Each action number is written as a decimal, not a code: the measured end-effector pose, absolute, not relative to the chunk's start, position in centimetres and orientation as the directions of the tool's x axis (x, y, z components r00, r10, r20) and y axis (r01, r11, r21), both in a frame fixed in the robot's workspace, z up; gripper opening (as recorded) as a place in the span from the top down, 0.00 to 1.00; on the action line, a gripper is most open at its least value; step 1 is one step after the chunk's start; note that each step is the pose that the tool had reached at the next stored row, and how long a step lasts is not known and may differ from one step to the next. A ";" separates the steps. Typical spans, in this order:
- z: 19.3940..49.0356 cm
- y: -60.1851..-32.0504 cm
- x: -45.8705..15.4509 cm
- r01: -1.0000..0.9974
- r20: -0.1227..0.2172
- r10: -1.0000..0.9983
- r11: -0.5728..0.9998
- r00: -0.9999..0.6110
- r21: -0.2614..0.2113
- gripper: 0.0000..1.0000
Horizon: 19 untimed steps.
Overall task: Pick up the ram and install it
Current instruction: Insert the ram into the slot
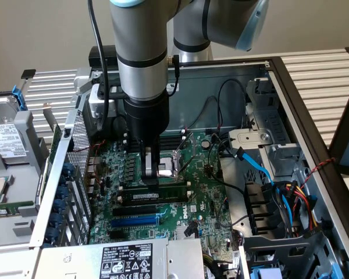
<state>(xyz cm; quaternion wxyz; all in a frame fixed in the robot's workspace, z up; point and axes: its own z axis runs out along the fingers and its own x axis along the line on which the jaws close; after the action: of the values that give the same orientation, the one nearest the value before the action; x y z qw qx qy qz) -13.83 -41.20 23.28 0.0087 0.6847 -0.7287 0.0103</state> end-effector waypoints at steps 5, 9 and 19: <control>23.3 -41.2 -13.8 -0.998 0.027 -0.998 0.062 -0.062 -0.003 0.80; 23.3 -41.2 -13.8 -0.998 0.027 -0.998 0.062 -0.062 -0.003 0.80; 23.7 -41.2 -13.8 -0.998 0.028 -0.998 0.062 -0.062 -0.003 0.80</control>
<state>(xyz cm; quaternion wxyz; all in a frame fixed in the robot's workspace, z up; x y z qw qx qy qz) -13.82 -41.20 23.66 0.0090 0.6847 -0.7287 0.0106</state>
